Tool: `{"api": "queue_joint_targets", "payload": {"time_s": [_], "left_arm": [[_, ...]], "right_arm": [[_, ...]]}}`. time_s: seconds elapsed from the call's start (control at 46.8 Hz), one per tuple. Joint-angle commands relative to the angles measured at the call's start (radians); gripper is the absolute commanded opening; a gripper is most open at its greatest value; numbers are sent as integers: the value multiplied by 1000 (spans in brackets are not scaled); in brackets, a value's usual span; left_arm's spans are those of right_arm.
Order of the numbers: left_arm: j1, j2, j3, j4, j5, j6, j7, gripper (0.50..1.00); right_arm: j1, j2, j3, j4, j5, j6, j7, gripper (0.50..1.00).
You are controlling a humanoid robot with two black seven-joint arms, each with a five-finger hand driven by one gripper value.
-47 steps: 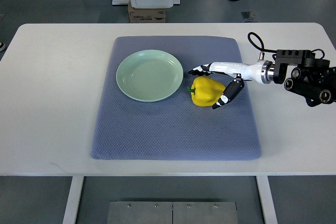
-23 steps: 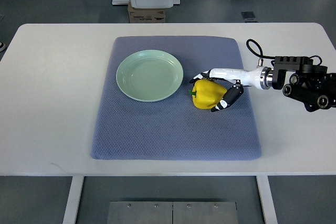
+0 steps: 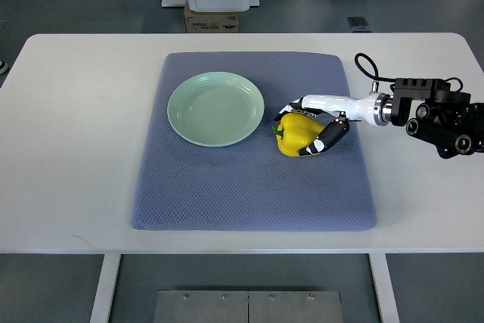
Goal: Place yellow pepper on plate with right hand
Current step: 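Close the right hand's fingers around the yellow pepper, then lift the pepper and carry it onto the green plate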
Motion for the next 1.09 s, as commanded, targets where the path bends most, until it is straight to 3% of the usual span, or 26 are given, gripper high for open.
{"api": "queue_joint_targets", "payload": {"time_s": [0.0, 0.214, 0.364, 1.07], "left_arm": [[0, 0, 0, 0, 0, 0, 0, 1000], [0, 0, 0, 0, 0, 0, 0, 1000], [0, 0, 0, 0, 0, 0, 0, 1000], [0, 0, 0, 0, 0, 0, 0, 1000]], "right_arm": [[4, -1, 19, -1, 3, 2, -10, 500], [30, 1, 100, 2, 3, 12, -46, 500], [43, 30, 168, 1, 3, 12, -108, 500], [70, 275, 298, -30, 3, 3, -342, 500]]}}
